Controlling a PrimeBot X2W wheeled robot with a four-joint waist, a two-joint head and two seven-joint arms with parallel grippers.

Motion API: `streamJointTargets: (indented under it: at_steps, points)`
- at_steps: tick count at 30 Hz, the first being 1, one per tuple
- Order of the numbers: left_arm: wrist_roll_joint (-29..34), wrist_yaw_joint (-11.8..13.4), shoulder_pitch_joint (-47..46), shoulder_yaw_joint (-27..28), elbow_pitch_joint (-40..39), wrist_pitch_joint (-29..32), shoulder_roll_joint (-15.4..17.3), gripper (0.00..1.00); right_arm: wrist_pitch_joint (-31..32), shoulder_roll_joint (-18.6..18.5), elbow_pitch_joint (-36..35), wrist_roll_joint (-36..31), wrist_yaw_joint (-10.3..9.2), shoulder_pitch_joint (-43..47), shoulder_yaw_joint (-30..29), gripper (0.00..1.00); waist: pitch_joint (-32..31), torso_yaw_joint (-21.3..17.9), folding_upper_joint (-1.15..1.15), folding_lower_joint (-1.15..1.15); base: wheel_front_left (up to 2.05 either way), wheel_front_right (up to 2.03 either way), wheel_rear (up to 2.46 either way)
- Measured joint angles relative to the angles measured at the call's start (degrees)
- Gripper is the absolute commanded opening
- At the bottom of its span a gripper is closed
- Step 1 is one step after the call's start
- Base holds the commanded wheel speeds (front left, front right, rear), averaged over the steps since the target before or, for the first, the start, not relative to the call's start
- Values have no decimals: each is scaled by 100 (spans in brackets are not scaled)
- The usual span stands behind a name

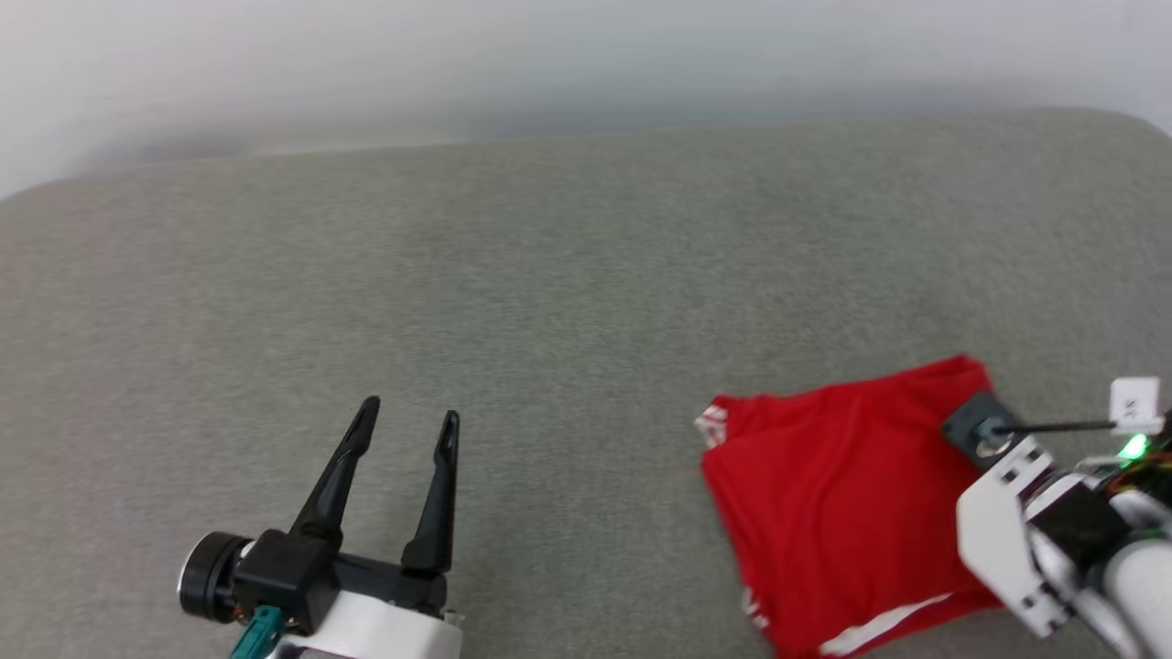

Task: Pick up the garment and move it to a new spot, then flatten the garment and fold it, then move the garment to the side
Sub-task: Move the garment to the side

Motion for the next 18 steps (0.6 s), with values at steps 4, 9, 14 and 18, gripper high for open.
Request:
streamJointTargets:
  at_steps: [4, 9, 14, 18]
  points:
    - [48, 0, -198, -199, -48, 0, 18, 100, 25, -645, -62, 37, 0, -392, 59, 0, 249, -317, 0, 0, 0, 0, 0]
    - [49, 0, -633, -442, -214, 0, 129, 100, -140, -1192, 135, 9, 0, -700, -257, 0, 741, -625, 0, 0, 0, 0, 0]
    - [49, 0, -1017, -631, -434, -1, 341, 100, -566, -1451, 744, -156, 0, -1020, -809, 0, 1303, -822, 0, 0, 0, 0, 0]
    - [76, 1, -1333, -882, -535, -1, 601, 100, -950, -1538, 1282, -309, 0, -1129, -1302, 0, 1763, -914, 0, 1, 0, 0, 0]
